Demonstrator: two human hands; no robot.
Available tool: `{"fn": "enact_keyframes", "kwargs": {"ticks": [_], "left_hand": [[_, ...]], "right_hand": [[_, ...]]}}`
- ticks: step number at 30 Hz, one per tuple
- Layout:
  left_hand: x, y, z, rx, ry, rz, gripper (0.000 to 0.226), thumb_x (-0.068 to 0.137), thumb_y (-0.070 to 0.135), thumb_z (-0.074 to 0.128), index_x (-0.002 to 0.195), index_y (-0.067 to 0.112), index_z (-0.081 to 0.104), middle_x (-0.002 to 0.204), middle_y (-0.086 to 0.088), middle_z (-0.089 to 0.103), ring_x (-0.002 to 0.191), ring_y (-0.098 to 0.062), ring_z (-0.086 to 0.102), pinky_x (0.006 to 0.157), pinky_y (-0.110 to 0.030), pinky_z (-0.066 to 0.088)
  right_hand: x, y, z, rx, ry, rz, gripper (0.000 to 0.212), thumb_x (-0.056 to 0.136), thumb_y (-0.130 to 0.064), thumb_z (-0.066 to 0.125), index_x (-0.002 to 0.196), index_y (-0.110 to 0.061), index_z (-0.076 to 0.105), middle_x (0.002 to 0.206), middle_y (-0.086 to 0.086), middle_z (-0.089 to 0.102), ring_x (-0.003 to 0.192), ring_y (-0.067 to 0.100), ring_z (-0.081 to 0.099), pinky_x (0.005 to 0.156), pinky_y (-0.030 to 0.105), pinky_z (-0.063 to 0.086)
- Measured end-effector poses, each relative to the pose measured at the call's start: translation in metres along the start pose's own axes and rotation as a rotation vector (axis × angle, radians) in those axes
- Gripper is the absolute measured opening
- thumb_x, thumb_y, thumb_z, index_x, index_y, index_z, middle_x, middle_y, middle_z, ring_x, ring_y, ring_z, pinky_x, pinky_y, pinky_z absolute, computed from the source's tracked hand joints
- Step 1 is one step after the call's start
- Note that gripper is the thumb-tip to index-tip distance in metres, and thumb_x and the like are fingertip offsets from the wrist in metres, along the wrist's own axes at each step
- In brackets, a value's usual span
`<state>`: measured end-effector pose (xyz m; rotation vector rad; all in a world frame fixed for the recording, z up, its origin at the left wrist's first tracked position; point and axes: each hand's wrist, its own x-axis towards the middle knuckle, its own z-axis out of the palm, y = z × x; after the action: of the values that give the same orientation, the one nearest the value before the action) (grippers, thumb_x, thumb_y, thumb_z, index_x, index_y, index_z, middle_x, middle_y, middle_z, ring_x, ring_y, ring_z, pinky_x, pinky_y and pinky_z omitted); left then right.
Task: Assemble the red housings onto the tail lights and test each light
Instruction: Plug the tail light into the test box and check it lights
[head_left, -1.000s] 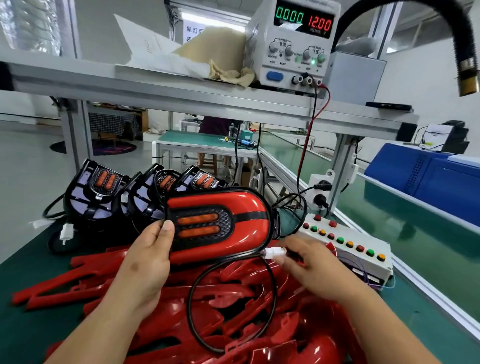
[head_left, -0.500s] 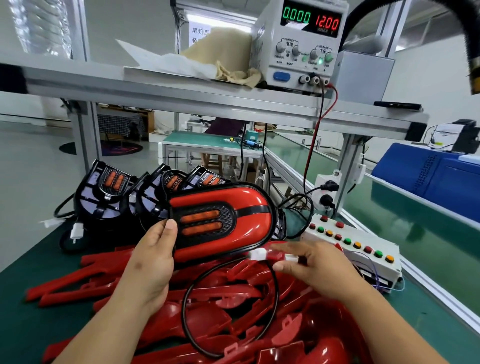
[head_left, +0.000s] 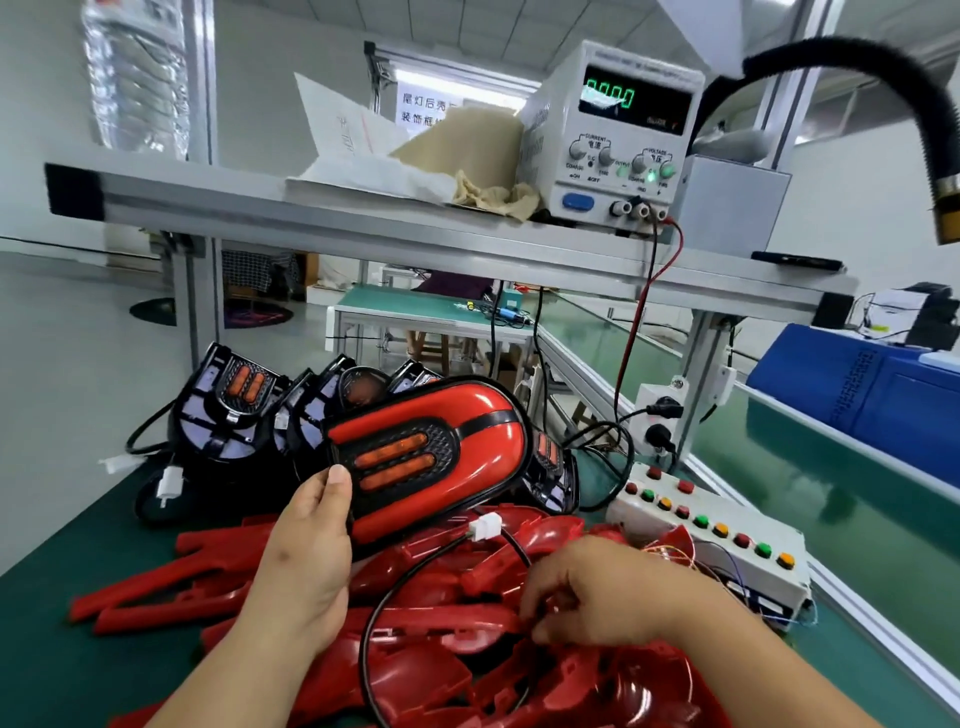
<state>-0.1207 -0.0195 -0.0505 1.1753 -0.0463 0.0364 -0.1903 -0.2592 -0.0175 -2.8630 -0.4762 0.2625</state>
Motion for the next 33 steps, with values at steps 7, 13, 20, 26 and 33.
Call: {"fn": "enact_keyframes", "kwargs": {"ticks": [7,13,20,26,33], "left_hand": [[0.003,0.0,0.001,-0.093,0.001,-0.055,0.033,0.105,0.038,0.037,0.109,0.022,0.066,0.098,-0.004,0.076,0.082,-0.021,0.075,0.063,-0.04,0.058],[0.003,0.006,-0.002,-0.198,-0.031,-0.064,0.032,0.104,0.036,0.041,0.104,0.021,0.069,0.095,-0.003,0.077,0.082,-0.019,0.075,0.059,-0.033,0.059],[-0.007,0.011,0.003,-0.179,-0.216,-0.188,0.034,0.1,0.035,0.044,0.108,0.016,0.071,0.1,-0.006,0.076,0.084,-0.018,0.075,0.061,-0.031,0.058],[-0.026,0.019,0.017,-0.012,-0.303,-0.228,0.034,0.102,0.035,0.041,0.126,0.023,0.062,0.119,-0.006,0.071,0.102,-0.026,0.071,0.082,-0.044,0.057],[-0.039,0.027,0.025,0.052,-0.208,-0.146,0.039,0.101,0.044,0.041,0.134,0.029,0.055,0.138,0.002,0.056,0.131,-0.027,0.048,0.114,-0.055,0.028]], "right_hand": [[0.005,0.004,0.005,-0.002,0.15,0.09,0.021,0.081,-0.044,0.071,0.093,-0.027,0.068,0.072,-0.019,0.057,0.066,-0.007,0.051,0.061,0.011,0.039],[0.022,0.008,-0.007,0.448,0.712,0.275,0.025,0.087,-0.014,0.067,0.095,-0.035,0.058,0.075,-0.001,0.064,0.056,0.01,0.058,0.05,0.027,0.049],[0.043,0.008,-0.026,1.079,0.983,0.3,0.031,0.091,-0.003,0.062,0.121,-0.012,0.059,0.082,0.006,0.055,0.071,0.024,0.058,0.065,0.039,0.054],[0.037,-0.011,-0.032,1.736,1.009,0.163,0.072,0.067,-0.006,0.068,0.137,-0.013,0.05,0.108,0.016,0.062,0.074,0.027,0.063,0.072,0.039,0.054],[0.013,-0.017,-0.036,1.907,0.755,0.259,0.064,0.075,-0.005,0.069,0.136,-0.012,0.052,0.069,0.01,0.068,0.065,0.027,0.056,0.082,0.044,0.049]]}}
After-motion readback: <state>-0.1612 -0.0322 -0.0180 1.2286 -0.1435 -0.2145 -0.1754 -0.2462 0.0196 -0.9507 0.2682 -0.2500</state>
